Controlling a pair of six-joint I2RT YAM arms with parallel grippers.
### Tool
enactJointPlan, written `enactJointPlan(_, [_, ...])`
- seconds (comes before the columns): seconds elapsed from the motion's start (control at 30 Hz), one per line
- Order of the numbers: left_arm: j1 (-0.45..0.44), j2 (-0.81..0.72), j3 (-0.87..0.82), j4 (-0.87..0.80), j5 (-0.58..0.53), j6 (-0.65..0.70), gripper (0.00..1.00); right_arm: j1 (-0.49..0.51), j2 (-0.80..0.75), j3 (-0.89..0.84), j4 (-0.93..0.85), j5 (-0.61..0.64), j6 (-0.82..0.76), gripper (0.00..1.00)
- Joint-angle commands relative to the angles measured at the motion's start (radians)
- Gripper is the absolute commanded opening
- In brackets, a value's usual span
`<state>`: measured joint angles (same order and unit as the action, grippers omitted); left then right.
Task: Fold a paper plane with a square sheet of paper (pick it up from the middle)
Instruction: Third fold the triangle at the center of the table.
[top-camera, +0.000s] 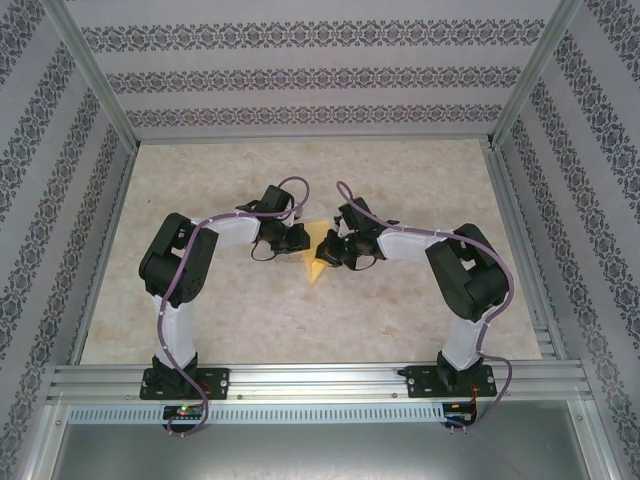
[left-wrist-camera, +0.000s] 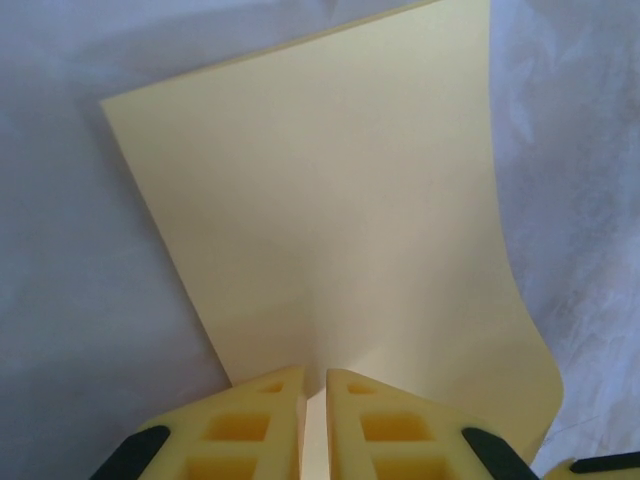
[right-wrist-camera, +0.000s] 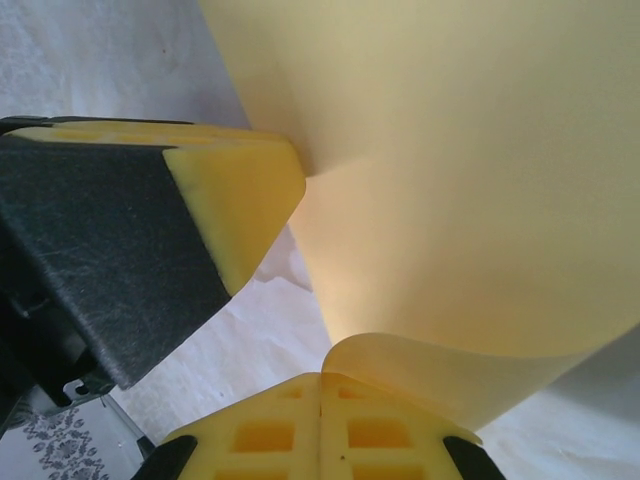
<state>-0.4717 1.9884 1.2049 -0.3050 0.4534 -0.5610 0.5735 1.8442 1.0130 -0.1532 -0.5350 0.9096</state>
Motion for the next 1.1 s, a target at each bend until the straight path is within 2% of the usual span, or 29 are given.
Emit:
enactJointPlan(0.0, [-0.009,0.017,0.010,-0.046,-0.012,0.020,0.14,0.015,0.026,0.035,0.029,0.012,-0.032,0.03])
enactJointPlan(0.23, [-0.009,-0.022,0.019,-0.035,-0.004,0.018,0.14,0.019,0.049,0.050,0.018,-0.001,-0.053,0.04])
enactJointPlan(0.4, [-0.006,-0.076,0.013,0.003,-0.062,-0.004,0.16,0.020,0.054,0.052,0.015,-0.005,-0.069,0.04])
enactJointPlan(0.6, [-0.004,-0.033,0.021,-0.010,-0.091,-0.014,0.14,0.021,0.074,0.067,0.019,-0.017,-0.096,0.04])
enactJointPlan(1.07, [-0.006,0.024,0.052,-0.060,-0.066,0.000,0.12,0.025,0.104,0.084,0.015,-0.033,-0.115,0.04])
